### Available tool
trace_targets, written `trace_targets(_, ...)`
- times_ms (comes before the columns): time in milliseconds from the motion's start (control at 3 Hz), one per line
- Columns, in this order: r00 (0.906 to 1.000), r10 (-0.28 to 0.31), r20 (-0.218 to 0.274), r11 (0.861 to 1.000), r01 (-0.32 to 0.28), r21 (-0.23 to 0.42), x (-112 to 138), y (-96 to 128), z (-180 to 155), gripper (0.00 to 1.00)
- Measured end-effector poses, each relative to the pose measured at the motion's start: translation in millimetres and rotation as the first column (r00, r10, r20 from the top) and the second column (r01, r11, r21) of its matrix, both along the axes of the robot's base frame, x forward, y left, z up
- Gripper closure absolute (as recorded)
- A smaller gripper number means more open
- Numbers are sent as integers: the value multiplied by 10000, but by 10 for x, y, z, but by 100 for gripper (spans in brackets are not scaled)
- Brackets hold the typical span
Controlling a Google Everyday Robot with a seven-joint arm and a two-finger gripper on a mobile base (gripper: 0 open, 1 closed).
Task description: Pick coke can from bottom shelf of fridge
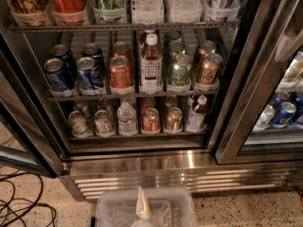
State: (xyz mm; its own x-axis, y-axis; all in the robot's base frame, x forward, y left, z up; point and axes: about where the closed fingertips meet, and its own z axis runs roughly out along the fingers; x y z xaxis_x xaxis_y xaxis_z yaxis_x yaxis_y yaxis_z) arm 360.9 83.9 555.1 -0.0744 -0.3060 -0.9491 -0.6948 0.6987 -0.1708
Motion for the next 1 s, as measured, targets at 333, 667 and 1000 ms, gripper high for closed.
trace_targets(333,9577,-1702,2320,9851,1713,153,167,-252,360,0)
trace_targets(667,8224,-4305,3718,8990,4275,953,433,-891,757,0)
trace_targets(1000,6998,-5917,4002,7981,5786,1681,639,-1443,980,0)
